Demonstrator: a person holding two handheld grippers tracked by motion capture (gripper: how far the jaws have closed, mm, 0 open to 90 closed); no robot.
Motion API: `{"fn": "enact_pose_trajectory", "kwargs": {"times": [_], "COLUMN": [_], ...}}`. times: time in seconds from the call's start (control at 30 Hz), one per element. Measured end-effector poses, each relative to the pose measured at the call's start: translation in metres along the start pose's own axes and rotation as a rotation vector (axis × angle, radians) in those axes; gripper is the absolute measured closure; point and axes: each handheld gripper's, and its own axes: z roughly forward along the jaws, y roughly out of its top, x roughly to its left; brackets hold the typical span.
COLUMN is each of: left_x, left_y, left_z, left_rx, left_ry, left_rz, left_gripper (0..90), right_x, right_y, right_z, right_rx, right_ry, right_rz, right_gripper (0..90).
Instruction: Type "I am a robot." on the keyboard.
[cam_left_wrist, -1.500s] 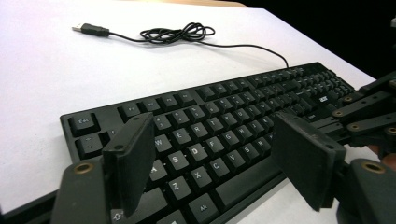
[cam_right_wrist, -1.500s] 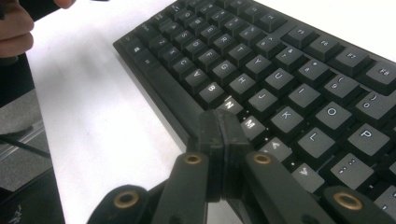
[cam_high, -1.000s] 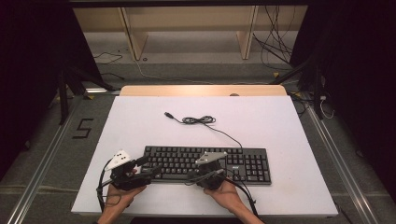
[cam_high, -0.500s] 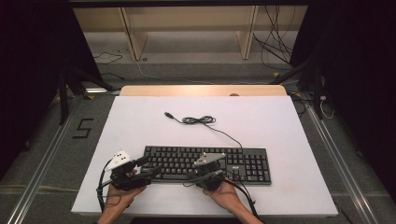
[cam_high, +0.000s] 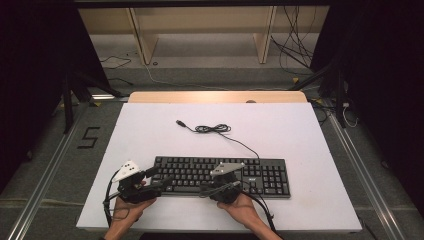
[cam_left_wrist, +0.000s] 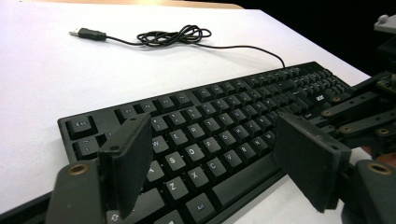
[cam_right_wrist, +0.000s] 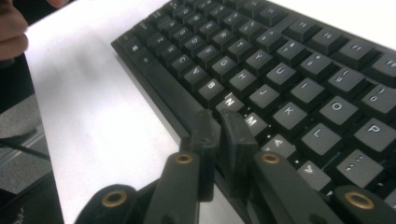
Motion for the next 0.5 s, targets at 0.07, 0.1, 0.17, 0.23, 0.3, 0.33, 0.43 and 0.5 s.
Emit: {"fn": "enact_pose_trajectory", "kwargs": {"times": [0.07,0.1,0.17,0.23,0.3,0.33,0.43,0.5], "left_x": [0.001,0.001,0.002,0.003,0.004,0.005,0.006,0.006], "left_y": [0.0,0.001,0.001,0.002,0.003,0.003,0.004,0.005], "left_z": [0.0,0.0,0.001,0.002,0.004,0.006,0.01,0.012], "left_rx": [-0.002,-0.003,-0.004,-0.004,0.001,0.005,0.02,0.029], "left_ry": [0.001,0.004,0.01,0.012,0.018,0.02,0.02,0.021], "left_rz": [-0.004,-0.004,-0.004,-0.011,-0.01,-0.011,-0.01,-0.009], "left_gripper": [27.9,27.9,28.0,28.1,28.2,28.3,28.5,28.9], "right_x": [-0.001,-0.001,-0.003,-0.004,-0.005,-0.006,-0.007,-0.007], "right_y": [0.0,0.001,0.001,0.002,0.002,0.002,0.003,0.003], "right_z": [-0.003,-0.004,-0.007,-0.011,-0.013,-0.014,-0.018,-0.02], "right_rx": [-0.01,-0.015,-0.028,-0.03,-0.039,-0.038,-0.05,-0.057], "right_ry": [0.002,0.006,0.006,0.004,0.0,-0.001,0.007,0.002], "right_rz": [0.004,0.005,0.011,0.021,0.028,0.033,0.035,0.034], "right_gripper": [81.6,79.9,73.5,70.3,62.0,59.4,53.4,49.6]}}
